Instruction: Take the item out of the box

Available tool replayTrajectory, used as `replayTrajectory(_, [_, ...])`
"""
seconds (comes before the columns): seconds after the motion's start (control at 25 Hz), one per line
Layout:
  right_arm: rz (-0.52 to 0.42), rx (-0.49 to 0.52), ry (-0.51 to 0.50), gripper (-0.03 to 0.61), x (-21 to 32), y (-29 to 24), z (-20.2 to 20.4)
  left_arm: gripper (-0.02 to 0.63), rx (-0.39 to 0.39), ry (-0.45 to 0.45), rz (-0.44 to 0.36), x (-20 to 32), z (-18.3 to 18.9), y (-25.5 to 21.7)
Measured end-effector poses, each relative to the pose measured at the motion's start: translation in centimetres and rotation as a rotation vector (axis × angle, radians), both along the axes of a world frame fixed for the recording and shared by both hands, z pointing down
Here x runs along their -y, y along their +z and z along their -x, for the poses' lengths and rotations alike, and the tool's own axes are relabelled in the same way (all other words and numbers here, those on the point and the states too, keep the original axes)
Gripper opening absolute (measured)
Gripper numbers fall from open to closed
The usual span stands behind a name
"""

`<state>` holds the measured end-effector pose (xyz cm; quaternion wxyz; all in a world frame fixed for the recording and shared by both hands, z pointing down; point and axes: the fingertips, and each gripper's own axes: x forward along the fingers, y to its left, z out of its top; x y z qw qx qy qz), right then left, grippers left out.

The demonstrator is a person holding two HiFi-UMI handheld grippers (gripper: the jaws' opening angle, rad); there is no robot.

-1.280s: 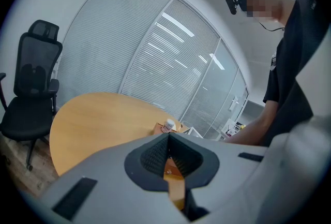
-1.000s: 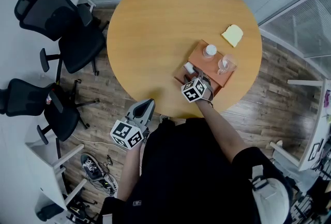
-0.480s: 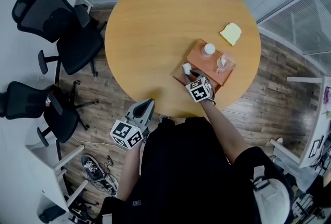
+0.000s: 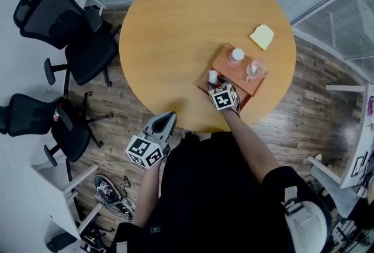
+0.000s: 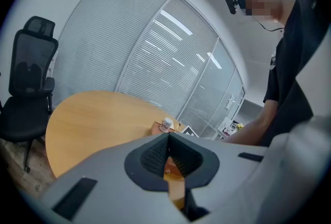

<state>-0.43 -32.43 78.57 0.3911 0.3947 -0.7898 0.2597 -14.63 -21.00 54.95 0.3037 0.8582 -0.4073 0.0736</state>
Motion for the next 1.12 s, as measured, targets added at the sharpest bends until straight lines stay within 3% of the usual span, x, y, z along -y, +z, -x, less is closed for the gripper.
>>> replayTrajectory(0.24, [0.005,-0.002,0.033,0.196,0.4,0.5,0.2,0.006,0.003,-0.011,0.000,0.0,0.5,0.0])
replayTrajectory(0.68, [-0.004,-0.008,0.007,0.169,0.2,-0.1,0.0,0.006,-0.010,0.010,-0.009,0.1,0.1,-0.1])
replayTrajectory(1.12, [-0.037,0.095,0.059,0.169,-1.3,-2.2,-0.8,0.006,-0.026,0.064,-0.041,0.4,-0.5,-0.7])
